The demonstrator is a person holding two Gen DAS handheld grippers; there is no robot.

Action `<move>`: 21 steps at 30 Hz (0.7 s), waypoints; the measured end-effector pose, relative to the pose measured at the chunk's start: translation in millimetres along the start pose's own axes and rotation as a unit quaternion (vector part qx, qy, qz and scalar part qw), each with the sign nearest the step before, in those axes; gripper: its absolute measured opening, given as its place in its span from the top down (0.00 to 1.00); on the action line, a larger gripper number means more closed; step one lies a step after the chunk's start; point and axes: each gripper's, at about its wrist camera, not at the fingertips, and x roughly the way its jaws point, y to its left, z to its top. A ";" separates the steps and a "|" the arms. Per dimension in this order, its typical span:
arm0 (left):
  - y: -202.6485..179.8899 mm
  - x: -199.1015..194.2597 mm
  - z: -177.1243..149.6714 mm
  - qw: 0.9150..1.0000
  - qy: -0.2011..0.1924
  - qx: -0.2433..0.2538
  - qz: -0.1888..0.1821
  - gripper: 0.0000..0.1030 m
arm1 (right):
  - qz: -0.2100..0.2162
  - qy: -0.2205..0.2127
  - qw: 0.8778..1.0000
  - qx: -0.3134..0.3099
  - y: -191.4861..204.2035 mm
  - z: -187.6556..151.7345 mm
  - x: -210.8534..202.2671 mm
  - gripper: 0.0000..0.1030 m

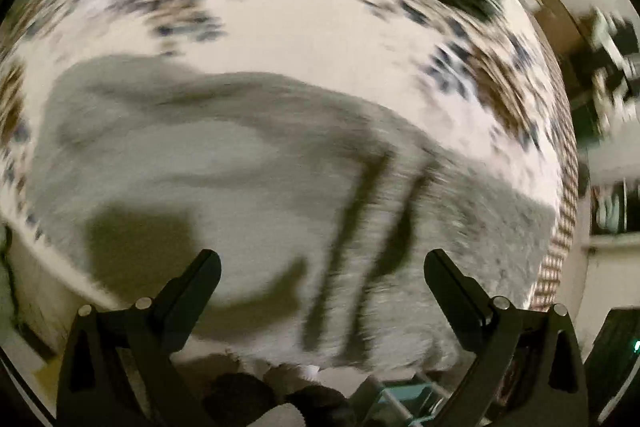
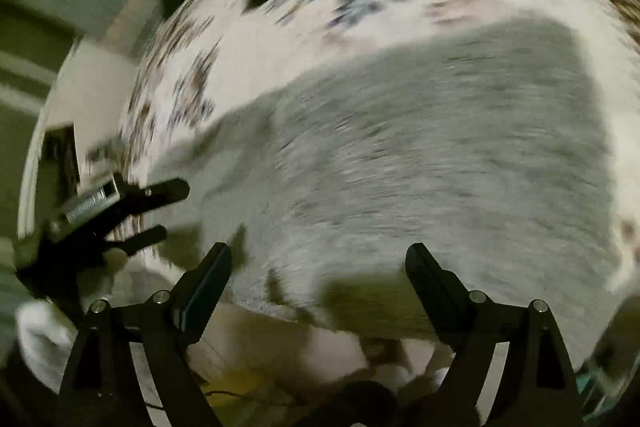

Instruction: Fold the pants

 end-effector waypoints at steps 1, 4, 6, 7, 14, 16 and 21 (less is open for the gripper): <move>-11.7 9.9 0.5 1.000 0.005 0.016 0.010 0.00 | -0.013 -0.007 1.000 0.016 -14.7 3.2 -5.8 0.12; -41.5 38.2 5.4 0.998 0.016 0.055 0.027 0.01 | -0.063 -0.014 0.996 0.069 -62.8 11.7 -13.6 0.12; -53.6 47.4 7.5 0.997 0.010 0.072 0.036 0.10 | -0.071 -0.021 0.992 0.107 -91.0 19.2 -17.8 0.12; -61.3 54.5 8.1 0.995 0.004 0.087 0.041 0.19 | -0.071 -0.024 0.990 0.119 -100.4 21.9 -19.2 0.12; -54.2 65.6 4.7 0.995 -0.009 0.098 0.027 0.90 | -0.066 -0.019 0.989 0.131 -127.9 46.2 -4.3 0.12; -37.5 60.8 4.9 0.997 -0.008 0.075 0.027 0.90 | -0.058 -0.013 0.989 0.133 -134.9 56.0 1.7 0.12; -24.4 66.4 3.3 0.998 0.002 0.061 0.032 0.90 | -0.026 0.027 0.988 0.151 -141.8 75.4 31.5 0.13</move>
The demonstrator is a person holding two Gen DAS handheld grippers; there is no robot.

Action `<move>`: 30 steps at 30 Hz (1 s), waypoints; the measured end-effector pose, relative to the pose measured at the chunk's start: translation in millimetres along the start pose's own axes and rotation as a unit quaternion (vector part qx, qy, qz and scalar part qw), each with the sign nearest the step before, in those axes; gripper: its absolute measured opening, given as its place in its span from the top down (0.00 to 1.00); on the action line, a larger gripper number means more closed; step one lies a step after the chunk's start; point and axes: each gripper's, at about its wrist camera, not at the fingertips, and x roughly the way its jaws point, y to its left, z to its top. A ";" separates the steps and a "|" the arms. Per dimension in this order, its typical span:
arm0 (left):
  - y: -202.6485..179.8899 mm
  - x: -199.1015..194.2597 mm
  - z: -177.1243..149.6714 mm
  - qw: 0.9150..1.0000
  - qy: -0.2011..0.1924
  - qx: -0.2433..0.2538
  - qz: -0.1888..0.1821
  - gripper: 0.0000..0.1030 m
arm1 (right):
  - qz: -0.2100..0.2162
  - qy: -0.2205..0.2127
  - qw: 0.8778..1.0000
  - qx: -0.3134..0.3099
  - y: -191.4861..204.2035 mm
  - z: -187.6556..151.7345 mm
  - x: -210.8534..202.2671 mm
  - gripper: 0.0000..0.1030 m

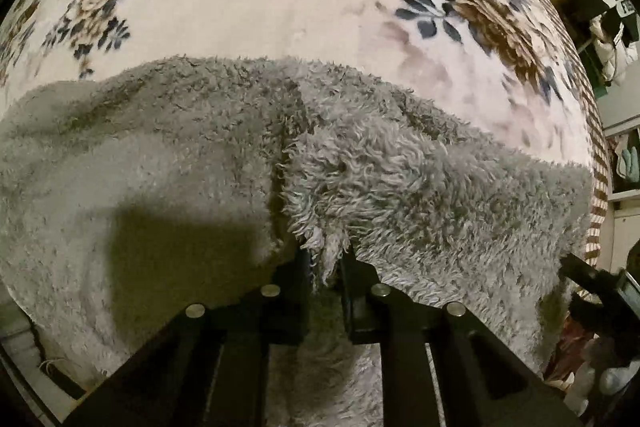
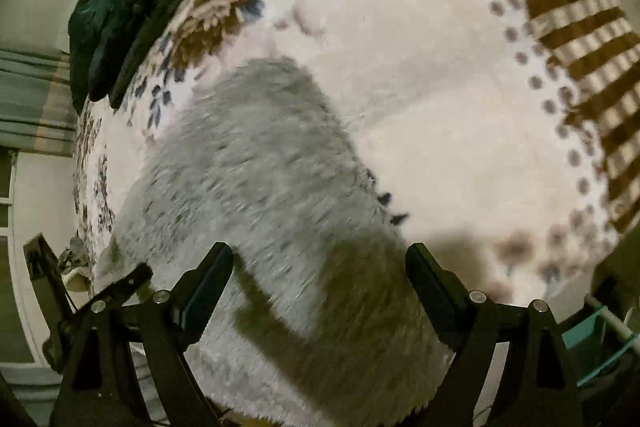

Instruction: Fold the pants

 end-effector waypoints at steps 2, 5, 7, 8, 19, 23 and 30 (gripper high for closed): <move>-3.3 -3.2 2.3 1.000 -0.004 0.000 -0.006 0.90 | 0.012 0.001 1.000 0.011 -2.5 6.1 7.5 0.51; -6.7 -4.5 4.9 1.000 -0.008 -0.005 -0.017 0.89 | -0.001 -0.020 1.000 -0.004 6.8 13.2 1.3 0.70; -8.2 0.3 7.1 1.000 -0.003 -0.014 -0.022 0.87 | -0.012 -0.041 0.999 -0.015 13.0 18.6 -6.7 0.72; -8.2 2.6 8.4 1.000 -0.003 -0.016 -0.021 0.86 | -0.013 -0.044 0.999 -0.013 12.8 19.3 -9.1 0.72; 88.3 -74.2 -33.8 0.975 -0.097 -0.164 -0.117 0.14 | -0.032 -0.036 0.999 -0.022 35.9 -6.5 -16.9 0.07; 162.9 -90.4 -67.0 0.954 -0.129 -0.262 -0.071 0.14 | 0.006 -0.029 0.999 -0.014 54.7 -26.8 -22.0 0.07; 280.8 -58.9 -87.2 0.909 -0.158 -0.386 -0.006 0.14 | -0.006 0.002 0.995 -0.100 108.0 -53.9 3.4 0.07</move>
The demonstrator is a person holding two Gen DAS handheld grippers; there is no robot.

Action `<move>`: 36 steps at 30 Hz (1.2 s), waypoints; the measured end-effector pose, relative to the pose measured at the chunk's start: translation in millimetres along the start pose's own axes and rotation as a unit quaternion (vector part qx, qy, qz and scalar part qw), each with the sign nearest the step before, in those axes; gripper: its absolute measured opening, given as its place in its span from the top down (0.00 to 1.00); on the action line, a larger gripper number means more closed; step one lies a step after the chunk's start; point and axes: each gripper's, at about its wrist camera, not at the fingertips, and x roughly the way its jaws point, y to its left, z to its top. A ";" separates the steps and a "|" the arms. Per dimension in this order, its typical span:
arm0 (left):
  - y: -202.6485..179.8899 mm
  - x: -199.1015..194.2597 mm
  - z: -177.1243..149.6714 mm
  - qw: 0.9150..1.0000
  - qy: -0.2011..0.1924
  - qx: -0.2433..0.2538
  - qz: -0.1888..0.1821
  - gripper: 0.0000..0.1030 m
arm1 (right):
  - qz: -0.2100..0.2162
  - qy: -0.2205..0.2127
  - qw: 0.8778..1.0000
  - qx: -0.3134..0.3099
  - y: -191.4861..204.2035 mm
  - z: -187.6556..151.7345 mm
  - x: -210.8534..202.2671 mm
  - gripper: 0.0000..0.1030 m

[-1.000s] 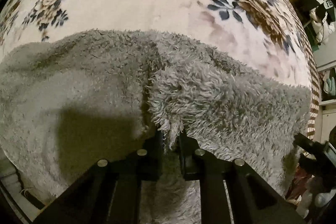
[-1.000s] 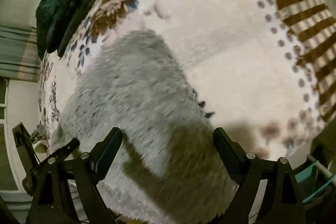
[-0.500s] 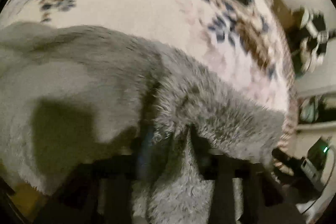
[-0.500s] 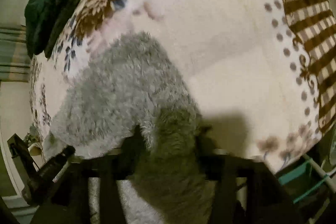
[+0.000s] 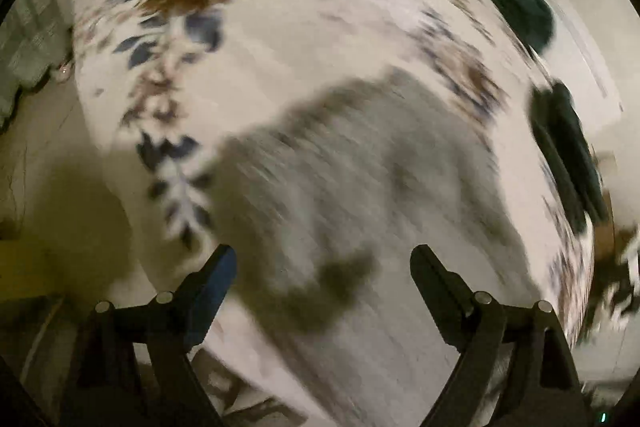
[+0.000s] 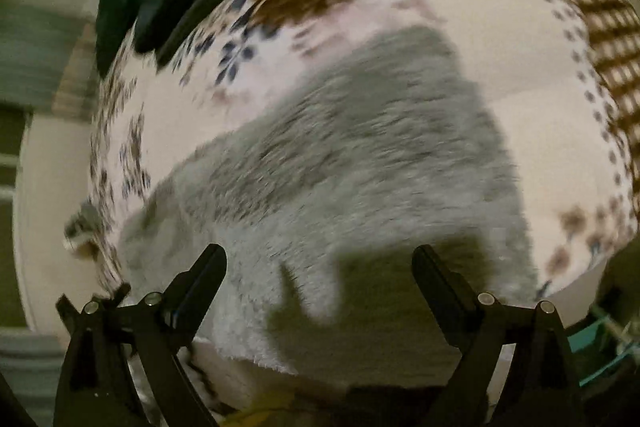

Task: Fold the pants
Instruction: 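Lift the fleece edge with the left gripper toward the right gripper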

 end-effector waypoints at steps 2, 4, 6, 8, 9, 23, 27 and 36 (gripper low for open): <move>13.9 21.7 15.6 1.000 -0.006 -0.017 -0.003 0.14 | -0.002 0.011 1.000 -0.015 12.4 -2.2 10.1 0.07; 20.5 37.4 24.7 1.000 -0.006 -0.023 -0.005 0.14 | -0.010 0.017 0.999 -0.037 28.3 -6.1 20.4 0.07; 17.3 44.9 28.7 1.000 -0.015 -0.022 -0.008 0.14 | -0.010 0.020 0.999 -0.048 38.5 -9.1 25.8 0.07; 6.1 40.2 30.5 0.999 -0.036 0.005 -0.015 0.49 | -0.006 0.022 0.998 -0.051 46.1 -12.1 31.0 0.07; -0.4 37.8 30.3 0.999 -0.036 0.018 -0.022 0.65 | -0.006 0.023 0.998 -0.052 48.6 -13.1 33.8 0.07; -149.6 -142.2 -36.5 0.965 -0.146 0.170 -0.137 0.82 | 0.021 0.006 1.000 -0.019 12.8 -16.0 12.9 0.07; -237.1 -174.3 -103.5 0.939 -0.123 0.263 -0.186 0.82 | 0.030 -0.015 0.999 0.018 -24.5 -13.4 -23.7 0.07; -350.7 -113.3 -270.0 0.893 -0.012 0.395 -0.215 0.82 | 0.003 -0.067 0.994 0.090 -125.8 -15.1 -106.3 0.07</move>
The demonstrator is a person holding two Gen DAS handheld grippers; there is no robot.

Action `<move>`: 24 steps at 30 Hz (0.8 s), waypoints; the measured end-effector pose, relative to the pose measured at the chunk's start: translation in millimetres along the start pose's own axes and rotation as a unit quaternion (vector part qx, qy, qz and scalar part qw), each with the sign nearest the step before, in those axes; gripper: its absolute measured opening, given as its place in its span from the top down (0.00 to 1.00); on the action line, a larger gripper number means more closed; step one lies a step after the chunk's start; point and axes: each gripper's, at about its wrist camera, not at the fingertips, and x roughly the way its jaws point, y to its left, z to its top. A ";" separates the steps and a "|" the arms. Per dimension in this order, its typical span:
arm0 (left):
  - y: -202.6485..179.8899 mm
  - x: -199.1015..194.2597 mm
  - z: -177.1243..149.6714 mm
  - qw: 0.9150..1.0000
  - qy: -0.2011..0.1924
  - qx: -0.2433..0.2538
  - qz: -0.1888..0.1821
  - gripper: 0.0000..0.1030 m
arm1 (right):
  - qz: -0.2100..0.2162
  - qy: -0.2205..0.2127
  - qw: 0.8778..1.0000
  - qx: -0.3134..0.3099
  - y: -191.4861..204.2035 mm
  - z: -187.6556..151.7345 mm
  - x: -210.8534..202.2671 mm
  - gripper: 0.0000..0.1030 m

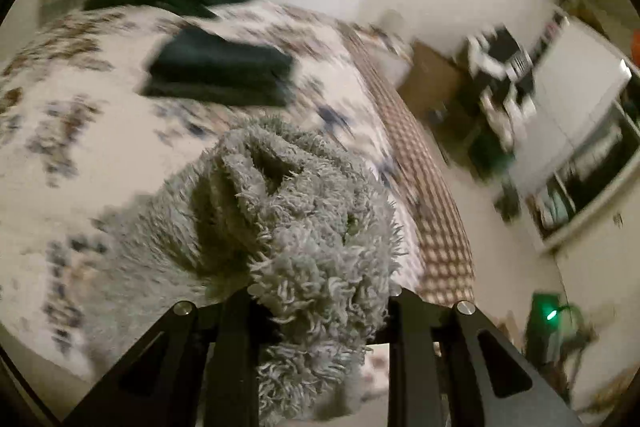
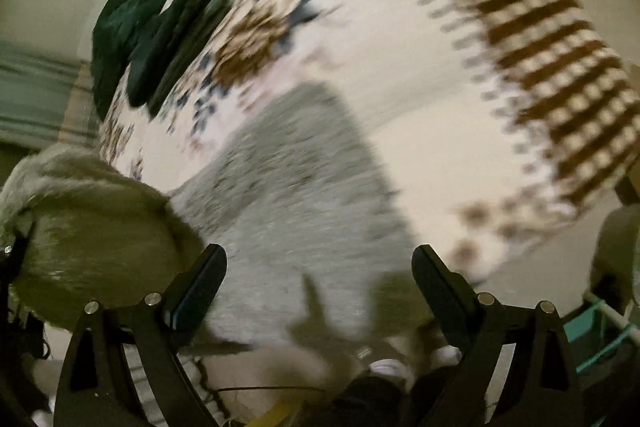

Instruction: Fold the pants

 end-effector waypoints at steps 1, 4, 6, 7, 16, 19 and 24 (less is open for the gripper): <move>-15.8 13.9 -9.4 1.000 0.014 0.019 0.000 0.82 | -0.007 -0.003 1.000 0.004 -10.4 0.9 -5.3 0.07; -46.2 48.6 -28.1 0.996 0.064 0.059 0.002 0.81 | -0.027 -0.012 0.999 0.023 -45.0 2.1 -20.6 0.07; -55.1 67.5 -37.0 0.992 0.109 0.069 0.016 0.79 | -0.037 -0.014 0.999 0.037 -64.1 -0.7 -26.8 0.07; -55.3 74.3 -38.8 0.989 0.130 0.066 0.023 0.77 | -0.042 -0.016 0.998 0.046 -74.8 -1.3 -29.7 0.07; -35.7 28.2 -19.4 0.989 0.141 0.019 -0.039 0.11 | -0.031 -0.028 0.994 0.096 -105.9 5.2 -37.5 0.03; 7.9 4.3 -4.2 0.992 0.128 -0.010 -0.009 0.11 | 0.011 -0.030 0.995 0.095 -89.3 16.1 -38.4 0.03; 107.5 -17.1 11.7 0.987 0.115 -0.045 0.105 0.11 | 0.081 0.012 0.996 0.043 -32.5 35.4 -13.0 0.03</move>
